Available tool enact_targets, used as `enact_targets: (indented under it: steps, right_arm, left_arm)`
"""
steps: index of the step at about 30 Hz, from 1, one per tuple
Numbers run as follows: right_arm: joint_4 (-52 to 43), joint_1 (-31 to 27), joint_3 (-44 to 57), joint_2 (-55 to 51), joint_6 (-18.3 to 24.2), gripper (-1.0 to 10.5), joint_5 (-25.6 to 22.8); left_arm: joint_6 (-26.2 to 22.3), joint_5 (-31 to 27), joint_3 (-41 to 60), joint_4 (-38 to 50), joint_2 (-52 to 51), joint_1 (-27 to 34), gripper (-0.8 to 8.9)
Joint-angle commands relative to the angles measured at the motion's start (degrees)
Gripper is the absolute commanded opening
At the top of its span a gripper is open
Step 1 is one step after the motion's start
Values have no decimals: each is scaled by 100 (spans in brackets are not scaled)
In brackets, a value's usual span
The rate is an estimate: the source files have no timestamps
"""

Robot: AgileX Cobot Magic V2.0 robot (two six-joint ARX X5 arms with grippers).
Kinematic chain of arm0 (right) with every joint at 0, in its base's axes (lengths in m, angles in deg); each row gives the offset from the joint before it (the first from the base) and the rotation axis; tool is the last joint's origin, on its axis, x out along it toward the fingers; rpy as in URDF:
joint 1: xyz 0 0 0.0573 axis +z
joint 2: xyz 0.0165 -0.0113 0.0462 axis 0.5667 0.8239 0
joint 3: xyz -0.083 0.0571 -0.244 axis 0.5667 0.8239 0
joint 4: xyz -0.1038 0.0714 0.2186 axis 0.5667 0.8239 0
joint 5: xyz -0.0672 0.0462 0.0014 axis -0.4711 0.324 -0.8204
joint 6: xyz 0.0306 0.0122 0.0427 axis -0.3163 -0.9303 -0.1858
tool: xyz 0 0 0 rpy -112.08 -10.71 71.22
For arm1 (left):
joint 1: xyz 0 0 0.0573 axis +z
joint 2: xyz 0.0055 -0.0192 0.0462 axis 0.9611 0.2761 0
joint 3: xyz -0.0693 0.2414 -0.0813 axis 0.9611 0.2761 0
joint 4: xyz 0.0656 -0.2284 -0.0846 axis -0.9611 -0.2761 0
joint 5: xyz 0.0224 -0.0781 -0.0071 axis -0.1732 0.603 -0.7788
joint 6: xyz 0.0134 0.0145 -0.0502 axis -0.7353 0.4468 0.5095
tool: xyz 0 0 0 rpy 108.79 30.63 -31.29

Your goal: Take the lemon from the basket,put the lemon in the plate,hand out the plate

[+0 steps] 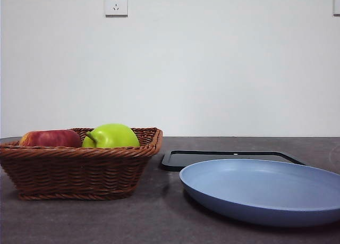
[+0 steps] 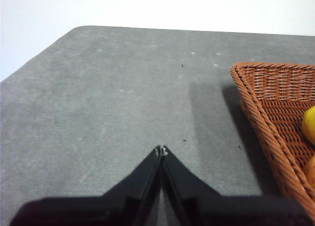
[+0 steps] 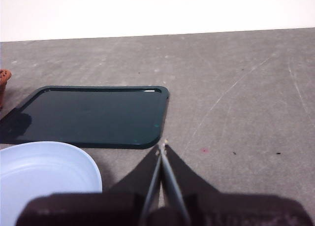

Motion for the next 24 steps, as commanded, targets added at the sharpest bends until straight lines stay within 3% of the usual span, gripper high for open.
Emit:
enact_targets:
  steps: [1, 6, 11, 16, 24]
  right_arm:
    - [-42, 0, 24, -9, -190, 4, 24]
    - [-96, 4, 24, -9, -1611, 4, 63]
    - [-199, 4, 20, -9, -2507, 4, 70]
    - [-210, 4, -149, 24, -2629, 3, 343]
    - [345, 4, -1069, 584, -2621, 3, 638]
  left_arm:
    - [396, 173, 50, 98, -17, 17, 9]
    - [1558, 1233, 50, 138, -17, 17, 9]
    - [1735, 2328, 42, 363, -17, 17, 8]
    - [2017, 2531, -50, 494, -13, 17, 6]
    - [1991, 2380, -828, -2, 531, 17, 6]
